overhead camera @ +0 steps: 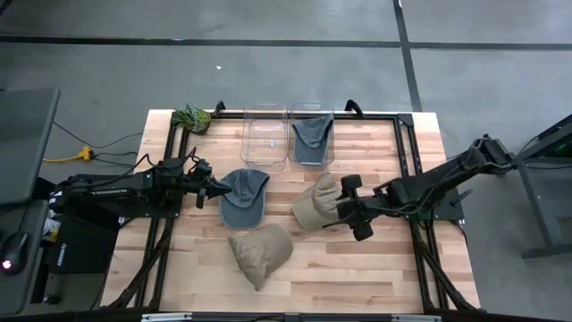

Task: Pick & Place hat
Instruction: Put the top brown cap into the left transparent bin

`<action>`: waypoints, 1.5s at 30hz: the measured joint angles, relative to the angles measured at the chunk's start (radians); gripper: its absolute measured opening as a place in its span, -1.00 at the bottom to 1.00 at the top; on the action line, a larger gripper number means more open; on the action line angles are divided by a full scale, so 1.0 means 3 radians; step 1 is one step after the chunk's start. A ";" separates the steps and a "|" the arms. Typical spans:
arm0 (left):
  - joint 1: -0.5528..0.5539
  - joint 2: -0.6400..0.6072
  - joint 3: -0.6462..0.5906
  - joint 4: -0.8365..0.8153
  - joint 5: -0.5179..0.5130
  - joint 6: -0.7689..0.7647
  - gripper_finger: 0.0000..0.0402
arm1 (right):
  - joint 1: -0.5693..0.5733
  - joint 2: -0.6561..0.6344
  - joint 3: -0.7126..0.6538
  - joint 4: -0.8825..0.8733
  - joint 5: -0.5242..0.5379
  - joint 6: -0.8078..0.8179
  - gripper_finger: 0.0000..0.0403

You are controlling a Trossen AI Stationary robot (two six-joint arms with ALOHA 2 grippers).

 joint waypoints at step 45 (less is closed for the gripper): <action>0.0000 0.0000 0.0000 0.0000 0.0000 0.0000 -1.00 | -0.0606 0.0572 0.0003 0.0126 -0.0392 0.0155 0.30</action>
